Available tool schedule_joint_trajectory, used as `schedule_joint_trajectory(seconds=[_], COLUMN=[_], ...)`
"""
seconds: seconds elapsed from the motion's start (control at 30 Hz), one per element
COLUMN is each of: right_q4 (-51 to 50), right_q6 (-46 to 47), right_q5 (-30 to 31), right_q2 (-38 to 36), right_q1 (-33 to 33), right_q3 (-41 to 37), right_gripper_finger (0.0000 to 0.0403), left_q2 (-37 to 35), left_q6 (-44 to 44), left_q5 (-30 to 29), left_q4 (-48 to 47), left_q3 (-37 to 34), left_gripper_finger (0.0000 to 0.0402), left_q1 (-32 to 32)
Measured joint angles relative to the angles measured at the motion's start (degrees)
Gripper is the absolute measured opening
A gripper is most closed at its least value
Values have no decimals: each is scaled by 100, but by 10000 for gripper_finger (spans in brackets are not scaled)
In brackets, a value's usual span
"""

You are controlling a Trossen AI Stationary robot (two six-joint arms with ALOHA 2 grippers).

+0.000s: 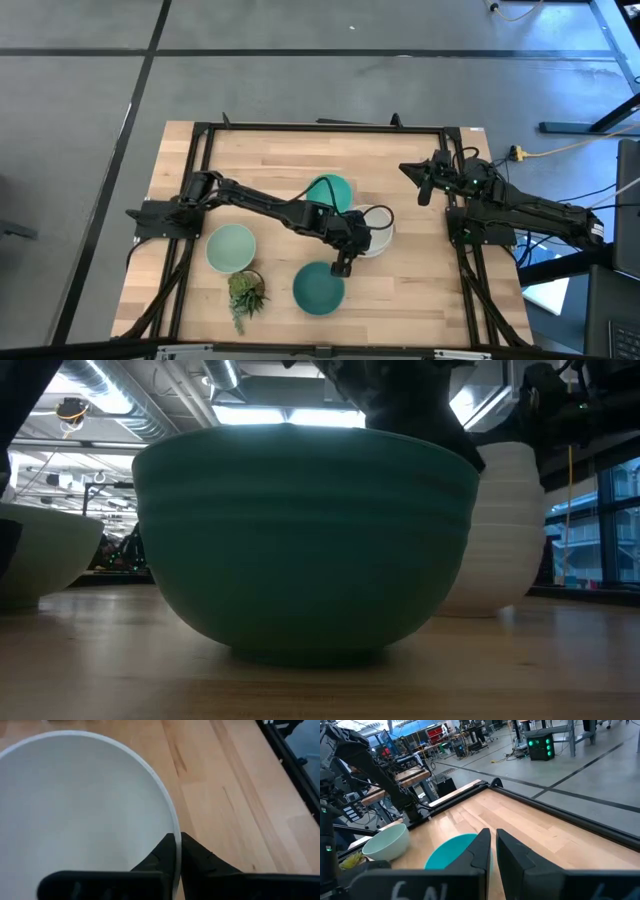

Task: Nest bowls inside each other
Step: Stack the left white bowl on the right white bowls, then stack the light green bowl on the white bowls

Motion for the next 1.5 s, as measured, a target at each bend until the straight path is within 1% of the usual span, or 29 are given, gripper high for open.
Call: schedule_joint_trajectory(seconds=[0.1,0.23,0.33,0.43,0.6,0.63,0.7,0.77,0.8,0.87,0.97,1.1,1.17,1.23,1.4,1.5], right_q4=[0,-1,0,-1,0,-1,3,1,2,1,3,1,1,1,3,5], right_q6=[-10,-7,-13,-11,-15,-15,-15,-4,-4,-2,-8,-13,-15,-20,-156,-168], right_q5=[0,0,0,2,2,2,2,2,2,-49,-78,-135,-147,-163,-160,-156], right_q2=[1,2,0,2,0,0,2,0,0,0,0,0,0,0,-2,0], right_q1=[0,0,0,0,2,2,2,2,2,5,12,13,13,13,13,13], right_q3=[0,0,0,0,0,0,0,0,0,0,0,0,0,0,0,0], right_gripper_finger=[32,32,32,32,32,32,32,32,32,32,32,32,32,32,32,32], left_q2=[1,0,2,-75,-276,-298,-393,-489,-596,-756,-1124,-1745,-2172,-2615,-3883,-4523], left_q6=[8,102,119,169,451,455,470,606,651,683,786,830,855,799,455,278], left_q5=[75,298,309,304,201,111,-23,-42,-48,-21,10,39,156,307,266,241], left_q4=[48,39,17,25,264,366,281,337,138,107,-284,-349,-154,186,972,1414], left_q3=[0,0,0,-2,1,12,-4,4,-4,7,-4,-70,-325,-761,-2246,-3128], left_gripper_finger=[39,56,72,97,134,136,139,139,138,137,136,136,136,136,136,136], left_q1=[4,7,2,0,7,12,23,86,111,184,320,646,829,973,1185,1242])
